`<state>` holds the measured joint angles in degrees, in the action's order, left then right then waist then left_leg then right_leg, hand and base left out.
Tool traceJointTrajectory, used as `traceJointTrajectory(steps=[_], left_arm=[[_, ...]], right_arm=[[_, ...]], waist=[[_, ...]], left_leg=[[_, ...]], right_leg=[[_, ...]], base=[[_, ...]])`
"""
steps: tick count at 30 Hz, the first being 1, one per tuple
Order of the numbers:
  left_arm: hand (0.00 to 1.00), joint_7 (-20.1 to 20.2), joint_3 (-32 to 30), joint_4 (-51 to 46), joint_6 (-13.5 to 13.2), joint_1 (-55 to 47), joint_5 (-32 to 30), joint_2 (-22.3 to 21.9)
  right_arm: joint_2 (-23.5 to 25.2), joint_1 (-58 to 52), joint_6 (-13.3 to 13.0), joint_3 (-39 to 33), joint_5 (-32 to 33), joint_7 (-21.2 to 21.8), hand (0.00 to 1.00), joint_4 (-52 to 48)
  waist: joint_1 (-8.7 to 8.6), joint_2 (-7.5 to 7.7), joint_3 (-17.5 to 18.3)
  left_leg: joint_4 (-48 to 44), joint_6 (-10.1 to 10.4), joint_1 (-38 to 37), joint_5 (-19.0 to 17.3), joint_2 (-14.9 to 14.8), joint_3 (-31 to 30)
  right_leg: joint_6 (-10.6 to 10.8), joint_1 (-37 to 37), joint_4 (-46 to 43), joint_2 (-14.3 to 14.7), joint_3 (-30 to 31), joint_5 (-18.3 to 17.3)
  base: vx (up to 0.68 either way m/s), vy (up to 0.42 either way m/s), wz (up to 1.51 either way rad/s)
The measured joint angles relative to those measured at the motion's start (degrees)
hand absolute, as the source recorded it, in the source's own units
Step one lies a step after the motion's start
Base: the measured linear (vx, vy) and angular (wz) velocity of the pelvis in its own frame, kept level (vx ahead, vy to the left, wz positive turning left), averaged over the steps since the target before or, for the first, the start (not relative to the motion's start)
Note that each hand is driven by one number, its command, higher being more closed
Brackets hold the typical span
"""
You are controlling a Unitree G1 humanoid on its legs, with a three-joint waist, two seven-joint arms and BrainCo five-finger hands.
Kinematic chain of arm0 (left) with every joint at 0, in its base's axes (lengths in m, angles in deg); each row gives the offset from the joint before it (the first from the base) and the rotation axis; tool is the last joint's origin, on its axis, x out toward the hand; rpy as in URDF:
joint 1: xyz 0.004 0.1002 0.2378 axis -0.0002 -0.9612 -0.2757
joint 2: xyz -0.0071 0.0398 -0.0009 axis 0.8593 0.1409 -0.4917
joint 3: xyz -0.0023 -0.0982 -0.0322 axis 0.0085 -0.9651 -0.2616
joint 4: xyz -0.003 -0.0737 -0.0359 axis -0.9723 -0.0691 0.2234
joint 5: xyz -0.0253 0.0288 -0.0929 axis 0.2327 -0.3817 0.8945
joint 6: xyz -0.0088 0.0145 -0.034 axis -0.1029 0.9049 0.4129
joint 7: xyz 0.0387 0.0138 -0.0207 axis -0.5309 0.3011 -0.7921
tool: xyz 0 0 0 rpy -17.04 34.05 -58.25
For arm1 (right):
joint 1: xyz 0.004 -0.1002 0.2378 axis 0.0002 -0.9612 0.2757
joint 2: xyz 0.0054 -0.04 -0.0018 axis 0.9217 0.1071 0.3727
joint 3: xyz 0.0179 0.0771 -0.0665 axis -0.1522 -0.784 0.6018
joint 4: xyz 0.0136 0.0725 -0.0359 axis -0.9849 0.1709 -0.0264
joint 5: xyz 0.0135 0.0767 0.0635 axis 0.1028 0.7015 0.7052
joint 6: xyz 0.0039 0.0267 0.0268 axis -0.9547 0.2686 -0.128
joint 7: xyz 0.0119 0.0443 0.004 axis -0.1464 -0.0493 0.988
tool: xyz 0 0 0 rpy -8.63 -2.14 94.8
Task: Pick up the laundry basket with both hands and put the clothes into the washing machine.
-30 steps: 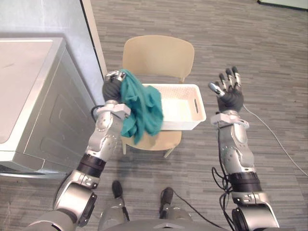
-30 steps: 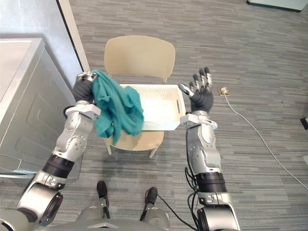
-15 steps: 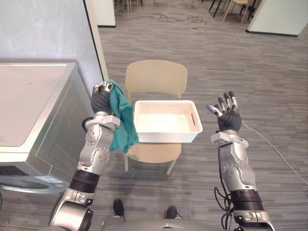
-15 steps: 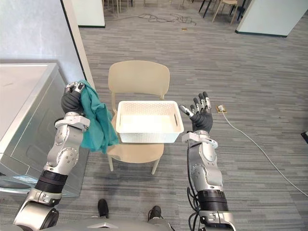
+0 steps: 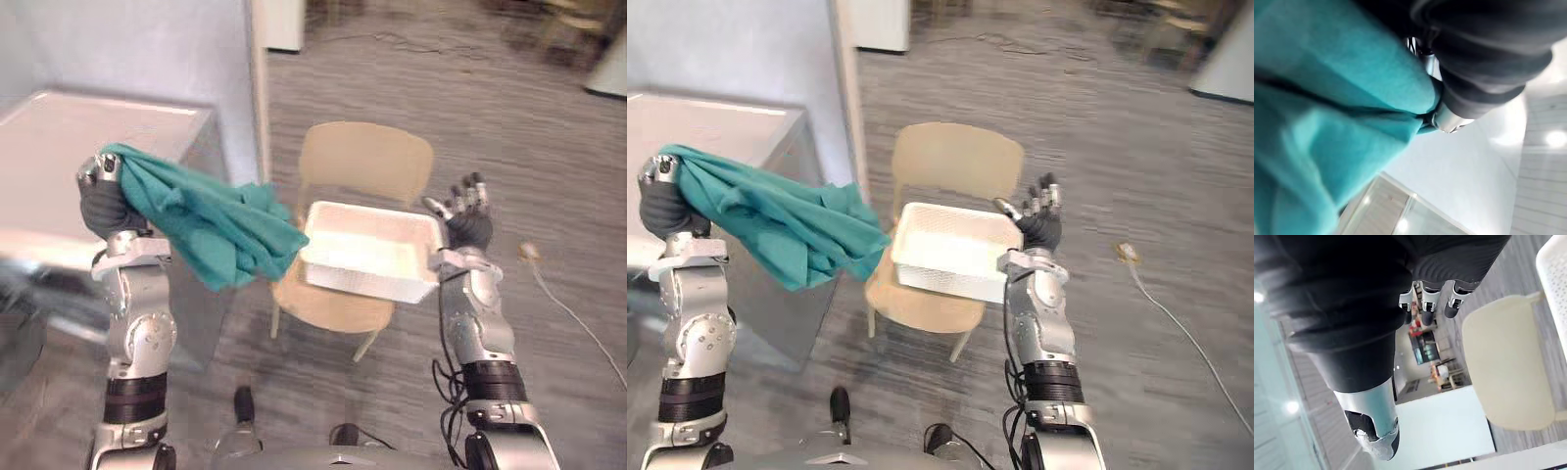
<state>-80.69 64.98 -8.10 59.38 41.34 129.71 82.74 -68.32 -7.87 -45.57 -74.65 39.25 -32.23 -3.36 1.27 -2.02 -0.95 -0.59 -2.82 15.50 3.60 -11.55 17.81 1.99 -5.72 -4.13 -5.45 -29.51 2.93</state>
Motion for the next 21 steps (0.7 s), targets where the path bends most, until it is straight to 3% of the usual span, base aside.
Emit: traceJointTrajectory(steps=[1,3,4,6,7,8,9,10,11,12,14,15,17,18,19,20,21], left_arm=[[1.0,0.1,0.4,-0.4,-0.2,-1.5,0.0,-0.4],[1.0,0.7,0.5,-0.4,-0.3,-5.9,0.0,-0.6],[1.0,1.7,1.0,-0.5,-0.4,-7.6,-0.1,-1.3],[1.0,3.2,1.0,-0.5,-0.5,-9.1,-0.1,-2.5],[1.0,3.8,0.9,-0.5,-0.6,-10.3,-0.1,-3.2],[1.0,4.2,0.9,-0.5,-0.5,-11.2,-0.1,-4.6],[1.0,4.2,1.0,-0.5,-0.4,-11.6,-0.1,-5.2],[1.0,4.3,0.9,-0.5,-0.4,-11.9,-0.1,-5.7],[1.0,4.2,0.8,-0.4,-0.1,-12.4,-0.2,-5.8],[1.0,4.2,0.0,-0.4,0.3,-12.7,-0.5,-5.3],[1.0,4.0,-1.5,-0.1,0.7,-13.2,-1.3,-4.2],[1.0,4.0,-1.7,0.3,0.7,-13.2,-1.3,-4.0],[1.0,4.1,-1.9,1.2,0.7,-13.2,-2.4,-3.9],[1.0,4.2,-0.2,1.7,1.0,-13.2,-3.5,-5.0],[1.0,4.8,2.4,1.8,1.0,-13.3,-3.7,-6.0],[1.0,5.1,3.1,1.9,0.8,-13.2,-3.7,-6.0],[1.0,5.2,4.4,1.9,0.5,-13.2,-3.7,-6.2]], right_arm=[[-0.2,0.2,-0.1,-1.8,-0.1,-0.6,0.0,0.2],[-0.2,-0.9,-0.4,-4.1,-0.1,-0.8,0.0,-0.7],[-0.2,-3.8,-1.3,-6.2,-0.4,-0.8,0.0,-3.1],[-0.1,-8.4,-2.2,-9.4,-2.2,-0.9,0.0,-6.3],[0.0,-10.6,-2.6,-12.1,-2.4,-1.0,0.0,-7.0],[0.3,-13.0,-2.4,-16.0,-3.5,-1.2,0.0,-6.9],[0.5,-13.7,-2.2,-17.5,-4.3,-1.5,0.0,-6.9],[0.9,-14.0,-2.1,-18.9,-4.8,-2.0,0.0,-6.9],[2.4,-14.3,-1.6,-21.1,-6.8,-2.9,0.0,-7.0],[4.3,-14.3,-0.5,-21.6,-9.0,-3.4,0.0,-7.8],[6.6,-14.2,0.9,-21.0,-12.1,-3.2,0.0,-9.9],[6.8,-14.2,1.5,-21.1,-13.6,-3.3,0.0,-11.2],[6.4,-13.1,2.0,-21.6,-17.1,-3.4,0.0,-14.5],[5.3,-12.8,1.6,-22.5,-19.1,-3.5,0.0,-16.4],[5.2,-13.3,1.5,-23.5,-20.2,-3.6,0.0,-17.6],[5.7,-13.4,1.5,-23.6,-20.2,-3.7,0.0,-18.0],[6.7,-13.9,1.5,-23.5,-20.2,-4.1,0.0,-19.6]], waist=[[0.76,0.44,-0.6],[0.84,1.01,-0.9],[0.32,0.72,-0.7],[-1.01,0.05,-0.3],[-2.32,-0.52,0.1],[-3.42,-1.11,0.5],[-3.63,-1.46,0.7],[-3.98,-2.26,1.1],[-4.84,-1.97,1.1],[-4.75,-0.8,1.0],[-4.53,0.4,1.1],[-4.55,0.29,0.9],[-4.35,0.81,1.2],[-5.09,-0.19,0.4],[-6.44,-1.41,-0.1],[-6.91,-1.4,-0.4],[-7.86,-0.69,-1.2]], left_leg=[[-9.9,-2.9,2.1,-2.0,-2.2,4.5],[-27.7,-4.3,0.4,-5.8,-6.6,12.8],[-34.0,-4.0,-3.1,-9.6,-9.3,16.6],[-38.7,-3.4,-7.0,-13.1,-13.4,19.8],[-39.9,-2.8,-8.7,-13.5,-15.9,20.3],[-38.0,-1.2,-9.6,-11.2,-17.8,20.0],[-35.4,-0.5,-10.1,-8.7,-17.9,19.8],[-32.5,3.1,-10.3,-8.8,-17.0,19.4],[-30.0,7.0,-9.6,-12.4,-14.7,20.3],[-28.8,8.4,-9.1,-15.1,-12.6,20.7],[-29.0,6.9,-7.6,-16.9,-9.6,18.4],[-29.0,6.1,-7.5,-17.3,-8.7,16.9],[-27.5,5.2,-8.1,-17.9,-5.4,14.8],[-24.7,4.7,-9.7,-18.2,-2.3,12.6],[-21.5,4.4,-10.6,-18.4,-0.8,9.1],[-21.0,4.1,-10.6,-18.3,-0.3,7.5],[-20.0,3.4,-10.5,-18.3,0.9,4.4]], right_leg=[[-1.6,0.4,-1.4,-1.6,-3.0,0.0],[-2.3,2.5,-2.7,-3.9,-6.4,-0.3],[-2.2,4.7,-2.4,-5.0,-9.3,-0.3],[-1.9,6.2,-2.7,-6.4,-13.9,-0.1],[-1.2,6.2,-3.2,-7.7,-16.9,0.5],[0.4,5.7,-3.7,-9.3,-20.8,2.1],[0.9,5.5,-3.7,-9.8,-22.2,2.9],[1.6,5.4,-3.8,-10.4,-23.8,3.8],[1.4,5.6,-3.3,-12.0,-26.6,5.9],[1.1,6.0,-3.0,-13.6,-28.4,7.8],[0.4,7.1,-3.0,-15.8,-29.3,9.1],[0.3,8.1,-3.5,-15.9,-28.9,8.9],[-1.7,8.7,-10.0,-20.1,-26.2,9.5],[-7.7,6.0,-19.4,-24.8,-18.0,12.2],[-7.7,1.1,-26.0,-24.5,-3.6,8.2],[-4.9,-0.9,-27.8,-22.0,3.7,1.5],[-2.8,-3.6,-28.9,-15.7,15.4,-6.6]], base=[[-0.09,-0.041,1.51],[-0.03,0.017,1.03],[0.02,0.037,1.2],[-0.01,0.116,1.38],[-0.03,0.298,1.94],[-0.02,0.321,1.71],[-0.01,0.235,1.41],[-0.01,0.337,1.24],[-0.01,0.458,1.37],[-0.02,0.554,1.22],[-0.01,0.446,0.89],[0.01,0.439,0.95],[0.01,0.301,0.86],[-0.01,0.324,1.28],[-0.02,0.322,1.39],[-0.01,0.083,1.43],[0.01,-0.008,1.41]])
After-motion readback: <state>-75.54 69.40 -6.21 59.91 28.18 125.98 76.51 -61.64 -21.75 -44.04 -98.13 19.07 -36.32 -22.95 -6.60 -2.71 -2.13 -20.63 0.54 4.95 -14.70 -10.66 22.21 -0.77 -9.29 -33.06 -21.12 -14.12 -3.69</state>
